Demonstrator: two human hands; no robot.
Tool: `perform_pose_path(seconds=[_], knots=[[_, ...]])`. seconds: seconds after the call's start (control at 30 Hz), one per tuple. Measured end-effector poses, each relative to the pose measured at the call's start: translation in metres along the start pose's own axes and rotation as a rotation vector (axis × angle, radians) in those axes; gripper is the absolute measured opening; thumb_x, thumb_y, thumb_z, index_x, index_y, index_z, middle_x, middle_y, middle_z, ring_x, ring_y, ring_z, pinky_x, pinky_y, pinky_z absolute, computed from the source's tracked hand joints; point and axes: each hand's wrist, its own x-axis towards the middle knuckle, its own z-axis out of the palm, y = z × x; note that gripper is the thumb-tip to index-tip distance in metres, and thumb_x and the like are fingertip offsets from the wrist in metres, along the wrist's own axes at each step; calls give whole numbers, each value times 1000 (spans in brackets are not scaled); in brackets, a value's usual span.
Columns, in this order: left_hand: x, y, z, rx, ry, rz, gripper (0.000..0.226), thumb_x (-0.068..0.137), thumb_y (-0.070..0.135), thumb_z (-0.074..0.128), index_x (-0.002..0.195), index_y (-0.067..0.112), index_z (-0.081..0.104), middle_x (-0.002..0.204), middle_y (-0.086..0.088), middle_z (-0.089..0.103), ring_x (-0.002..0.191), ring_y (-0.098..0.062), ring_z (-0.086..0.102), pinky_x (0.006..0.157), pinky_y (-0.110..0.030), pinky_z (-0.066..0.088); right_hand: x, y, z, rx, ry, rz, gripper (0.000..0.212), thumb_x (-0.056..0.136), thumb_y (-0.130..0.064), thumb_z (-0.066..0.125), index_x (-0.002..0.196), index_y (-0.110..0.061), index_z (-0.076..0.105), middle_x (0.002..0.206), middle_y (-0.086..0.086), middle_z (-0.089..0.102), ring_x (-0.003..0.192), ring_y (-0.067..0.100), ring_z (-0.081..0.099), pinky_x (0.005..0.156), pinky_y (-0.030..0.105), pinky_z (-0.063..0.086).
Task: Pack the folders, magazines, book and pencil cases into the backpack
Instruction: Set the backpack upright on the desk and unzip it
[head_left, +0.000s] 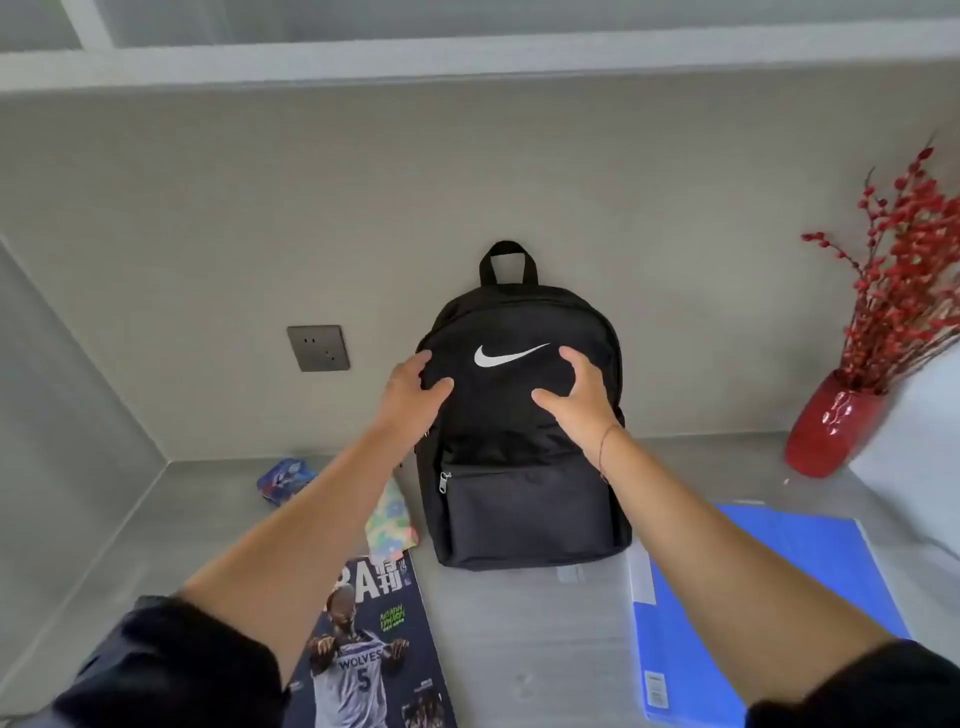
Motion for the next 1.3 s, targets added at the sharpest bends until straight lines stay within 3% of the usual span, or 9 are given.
perform_pose_path(seconds=[0.27,0.4,0.5,0.67,0.87,0.97,1.07,1.17,1.3], knots=[[76,35,16,398,36,268,76,83,39,65,146,23,27,149,-6,35,137,-29,32,112,-47,28,29,9,19,137,-4,101,70,84,-21,66,142,-29,29,150,1,26,136,18,30,107,33,34],[85,54,26,274,-40,322,40,84,28,65,121,15,58,118,-6,62,109,-24,58,93,-35,46,34,5,16,297,-34,182,74,86,-29,64,146,-28,21,152,4,25,133,19,36,109,36,34],[74,67,33,293,-55,337,11,86,25,63,89,15,64,85,1,65,83,-20,60,65,-26,42,37,-7,7,444,-63,229,83,85,-46,60,148,-27,10,150,4,30,131,20,41,111,39,34],[43,91,36,222,-246,303,23,78,22,70,63,15,54,59,3,50,59,-13,47,55,-25,34,42,-39,1,630,-142,316,110,56,-72,67,144,-18,29,140,2,48,122,21,53,98,42,48],[3,116,27,232,-387,296,23,79,25,72,73,5,61,61,1,54,54,-8,51,57,-19,41,28,-63,-7,519,-51,285,18,82,-27,64,88,-11,67,91,7,67,88,19,64,73,32,54],[-13,114,21,164,-447,233,19,82,27,70,75,10,68,66,-1,66,59,-6,61,57,-14,50,22,-67,-15,401,-24,240,22,80,-7,55,59,-11,53,66,10,53,76,25,54,67,35,46],[-19,107,15,121,-208,222,18,83,28,69,90,12,72,81,2,66,75,-11,61,68,-21,50,9,-62,-18,375,-63,212,12,79,-2,54,69,-9,56,75,12,55,79,25,55,71,37,49],[-11,97,7,372,141,89,56,78,47,68,124,18,55,124,-5,52,118,-24,48,100,-39,42,-3,-56,-18,491,-104,200,13,83,-3,54,80,-9,65,90,16,64,94,32,63,87,43,54],[-19,88,1,168,-163,-258,97,60,74,66,133,13,45,132,-4,54,114,-27,55,91,-40,49,-16,-53,-14,593,-141,200,18,85,0,54,93,-8,69,105,20,68,103,34,64,92,47,52]])
